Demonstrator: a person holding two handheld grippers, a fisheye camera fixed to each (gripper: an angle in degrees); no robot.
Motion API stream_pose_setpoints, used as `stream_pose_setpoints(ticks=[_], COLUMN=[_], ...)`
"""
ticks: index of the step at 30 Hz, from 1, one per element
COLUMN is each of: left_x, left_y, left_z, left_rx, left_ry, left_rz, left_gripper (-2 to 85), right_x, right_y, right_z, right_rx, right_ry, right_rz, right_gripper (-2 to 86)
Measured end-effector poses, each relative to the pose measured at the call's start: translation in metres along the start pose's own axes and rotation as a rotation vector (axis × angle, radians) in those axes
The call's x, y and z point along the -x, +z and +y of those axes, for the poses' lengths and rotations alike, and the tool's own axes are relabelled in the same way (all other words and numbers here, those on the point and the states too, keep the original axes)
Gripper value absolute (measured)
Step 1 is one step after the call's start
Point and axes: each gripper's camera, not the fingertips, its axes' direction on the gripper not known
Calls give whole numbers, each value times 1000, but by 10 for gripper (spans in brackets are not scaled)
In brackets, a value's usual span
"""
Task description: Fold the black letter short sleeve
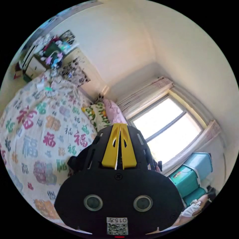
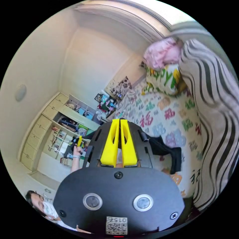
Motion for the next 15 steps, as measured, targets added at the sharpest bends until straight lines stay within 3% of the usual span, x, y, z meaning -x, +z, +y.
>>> stream_pose_setpoints(ticks=[2, 5, 7, 9, 11, 15], left_x=[-105, -209, -235, -217, -138, 39], left_y=[-37, -68, -66, -48, -7, 85], left_z=[-47, -67, -40, 2, 69, 186], left_rx=[-215, -172, -97, -9, 104, 402], left_ry=[164, 375, 509, 544, 487, 209], left_rz=[115, 46, -36, -156, -238, -138], left_gripper=[-9, -7, -3, 4, 29, 86], right_x=[70, 134, 149, 149, 130, 67], right_y=[-27, -51, -52, -44, -25, 3], right_z=[-31, -33, -19, 3, 46, 127], right_rx=[-80, -122, -104, -48, 55, 174], right_ry=[-115, -256, -311, -353, -377, -313], right_rz=[47, 74, 59, 43, 5, -31], right_gripper=[-4, -4, -4, -4, -4, -3])
